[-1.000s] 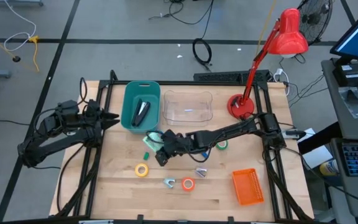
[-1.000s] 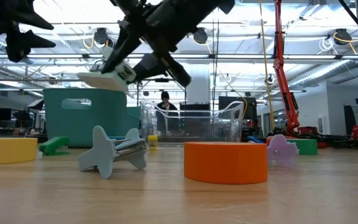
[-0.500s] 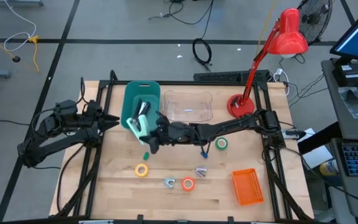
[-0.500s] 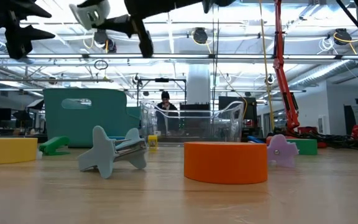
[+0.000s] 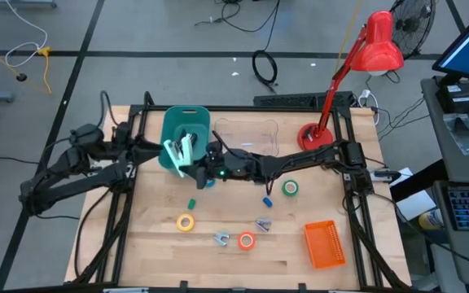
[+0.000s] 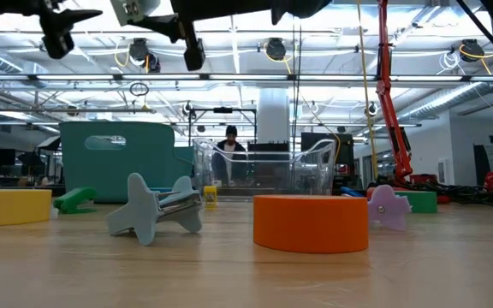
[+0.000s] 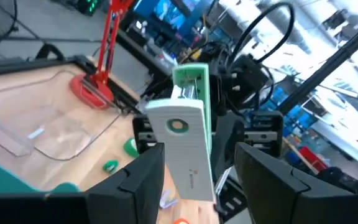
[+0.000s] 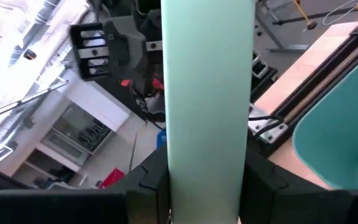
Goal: Pick and place Stapler, Stapler remover, tape
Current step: Put the light green stapler into the green bin
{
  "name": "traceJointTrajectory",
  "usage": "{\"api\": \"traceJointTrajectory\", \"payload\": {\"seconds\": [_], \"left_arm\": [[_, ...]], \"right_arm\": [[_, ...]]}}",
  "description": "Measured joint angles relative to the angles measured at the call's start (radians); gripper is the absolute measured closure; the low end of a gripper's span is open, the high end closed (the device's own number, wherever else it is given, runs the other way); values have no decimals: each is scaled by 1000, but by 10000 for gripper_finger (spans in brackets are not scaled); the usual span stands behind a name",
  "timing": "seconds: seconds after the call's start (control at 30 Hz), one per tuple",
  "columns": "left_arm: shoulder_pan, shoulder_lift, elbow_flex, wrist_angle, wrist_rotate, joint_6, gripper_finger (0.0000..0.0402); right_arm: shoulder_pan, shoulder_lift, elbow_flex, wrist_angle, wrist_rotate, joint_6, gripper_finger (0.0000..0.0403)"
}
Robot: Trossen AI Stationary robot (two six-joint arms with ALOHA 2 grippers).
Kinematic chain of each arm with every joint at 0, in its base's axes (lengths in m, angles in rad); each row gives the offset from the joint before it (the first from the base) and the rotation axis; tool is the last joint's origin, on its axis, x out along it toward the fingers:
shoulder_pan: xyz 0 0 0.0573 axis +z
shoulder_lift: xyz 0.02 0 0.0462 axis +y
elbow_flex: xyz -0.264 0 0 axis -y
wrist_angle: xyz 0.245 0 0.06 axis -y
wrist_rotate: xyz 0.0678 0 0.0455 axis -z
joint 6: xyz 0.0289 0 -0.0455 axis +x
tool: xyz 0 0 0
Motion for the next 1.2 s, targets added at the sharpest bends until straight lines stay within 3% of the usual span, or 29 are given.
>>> {"api": "traceJointTrajectory", "payload": {"seconds": [0.23, 0.47, 0.9, 1.07, 1.2], "left_arm": [[-37, 131, -1, 82, 14, 15, 201], [-64, 177, -1, 184, 22, -13, 200], [-147, 268, -1, 239, -16, -30, 149], [-175, 322, -1, 331, -17, -23, 158], [-176, 335, -1, 338, -14, -31, 191]], "right_arm": [[-8, 0, 0, 31, -20, 0, 287], [-8, 0, 1, 39, -21, -4, 287], [-8, 0, 0, 48, -17, 15, 287], [-8, 0, 0, 48, -18, 15, 287], [-7, 0, 0, 48, -19, 15, 287]]}}
